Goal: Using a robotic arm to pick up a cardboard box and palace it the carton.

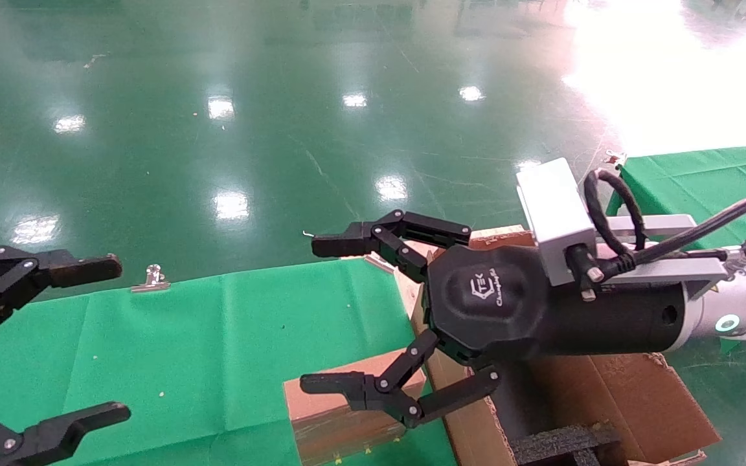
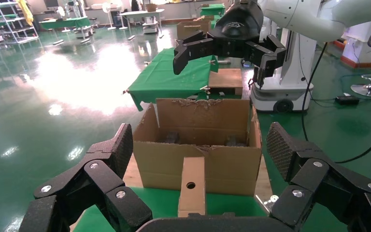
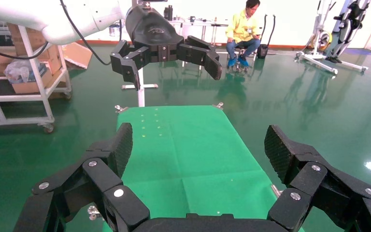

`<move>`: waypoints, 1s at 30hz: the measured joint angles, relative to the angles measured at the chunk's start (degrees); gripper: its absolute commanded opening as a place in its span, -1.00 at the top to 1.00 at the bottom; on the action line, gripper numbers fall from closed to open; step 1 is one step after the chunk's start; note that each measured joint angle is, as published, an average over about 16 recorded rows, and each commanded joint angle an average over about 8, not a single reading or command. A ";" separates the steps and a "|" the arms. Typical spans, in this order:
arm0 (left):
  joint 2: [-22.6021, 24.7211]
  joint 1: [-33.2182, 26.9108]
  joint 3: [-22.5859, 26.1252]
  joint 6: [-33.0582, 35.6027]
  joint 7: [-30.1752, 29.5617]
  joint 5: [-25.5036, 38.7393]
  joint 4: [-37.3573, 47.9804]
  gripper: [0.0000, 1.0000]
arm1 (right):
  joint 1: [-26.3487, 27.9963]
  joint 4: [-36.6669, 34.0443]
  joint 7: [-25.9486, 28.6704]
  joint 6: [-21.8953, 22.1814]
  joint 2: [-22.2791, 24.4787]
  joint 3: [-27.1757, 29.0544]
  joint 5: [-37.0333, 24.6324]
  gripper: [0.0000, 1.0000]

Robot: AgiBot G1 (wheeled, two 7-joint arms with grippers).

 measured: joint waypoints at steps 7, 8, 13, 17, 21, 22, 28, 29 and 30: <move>0.00 0.00 0.00 0.00 0.00 0.02 0.00 -1.00 | 0.00 0.00 0.00 0.00 0.00 0.00 0.00 -1.00; 0.00 0.00 0.00 0.00 0.00 0.02 0.00 -1.00 | 0.00 0.00 0.00 0.01 0.00 0.00 0.00 -1.00; -0.01 0.01 0.00 -0.01 0.01 0.04 0.01 -1.00 | -0.01 -0.01 0.00 0.01 0.00 0.01 0.00 -1.00; -0.01 0.00 0.01 -0.02 0.01 0.04 0.01 -0.27 | -0.01 -0.01 0.00 0.01 0.00 0.01 -0.01 -1.00; -0.01 0.00 0.01 -0.02 0.01 0.04 0.01 0.73 | -0.01 -0.01 0.00 0.01 0.00 0.01 -0.01 -1.00; -0.01 -0.01 0.01 -0.02 0.01 0.04 0.01 0.94 | -0.01 -0.01 0.00 0.01 0.00 0.01 -0.01 -1.00; -0.01 -0.01 0.01 -0.02 0.02 0.04 0.01 1.00 | 0.03 0.01 0.02 -0.09 0.02 -0.05 -0.09 -1.00; 0.00 -0.01 0.01 -0.02 0.02 0.03 0.01 1.00 | 0.09 0.00 0.05 -0.18 0.03 -0.12 -0.17 -1.00; 0.00 -0.01 0.01 -0.02 0.02 0.03 0.02 1.00 | 0.18 -0.04 0.11 -0.30 0.03 -0.21 -0.28 -1.00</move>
